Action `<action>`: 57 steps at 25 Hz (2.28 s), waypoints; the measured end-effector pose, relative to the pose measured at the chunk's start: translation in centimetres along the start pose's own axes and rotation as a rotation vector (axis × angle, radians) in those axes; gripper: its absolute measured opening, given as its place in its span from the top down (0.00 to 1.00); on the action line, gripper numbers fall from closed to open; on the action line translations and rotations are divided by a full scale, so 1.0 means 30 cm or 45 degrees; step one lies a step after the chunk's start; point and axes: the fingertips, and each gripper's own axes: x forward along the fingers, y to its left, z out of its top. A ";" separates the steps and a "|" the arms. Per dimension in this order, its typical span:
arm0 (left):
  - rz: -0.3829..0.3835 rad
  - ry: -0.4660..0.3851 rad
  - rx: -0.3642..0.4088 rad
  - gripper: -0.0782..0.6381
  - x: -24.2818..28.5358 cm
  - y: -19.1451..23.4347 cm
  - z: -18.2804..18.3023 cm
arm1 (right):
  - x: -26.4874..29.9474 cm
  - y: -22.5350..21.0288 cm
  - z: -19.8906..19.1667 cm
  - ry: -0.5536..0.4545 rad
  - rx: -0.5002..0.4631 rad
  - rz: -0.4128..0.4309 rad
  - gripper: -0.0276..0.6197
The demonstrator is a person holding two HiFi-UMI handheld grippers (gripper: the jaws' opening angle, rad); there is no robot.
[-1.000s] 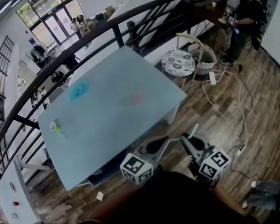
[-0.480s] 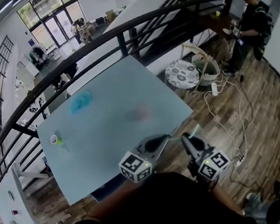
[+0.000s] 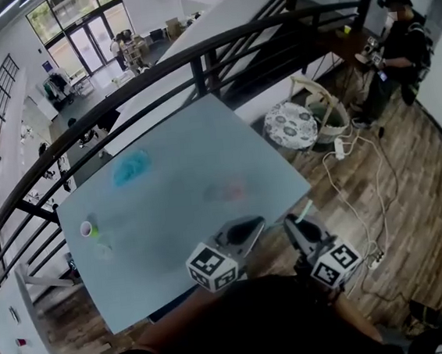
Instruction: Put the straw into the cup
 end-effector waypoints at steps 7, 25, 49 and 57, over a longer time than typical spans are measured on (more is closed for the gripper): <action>0.050 -0.012 -0.040 0.88 -0.037 0.067 -0.027 | 0.074 0.021 -0.043 0.064 0.003 0.057 0.90; 0.400 -0.092 -0.065 0.88 0.166 0.209 0.035 | 0.248 -0.222 0.085 0.171 0.004 0.423 0.90; 0.711 -0.137 -0.070 0.88 0.447 0.200 -0.028 | 0.246 -0.537 0.136 0.279 0.045 0.707 0.90; 0.726 -0.125 -0.136 0.88 0.430 0.284 -0.049 | 0.325 -0.558 0.124 0.309 0.040 0.686 0.90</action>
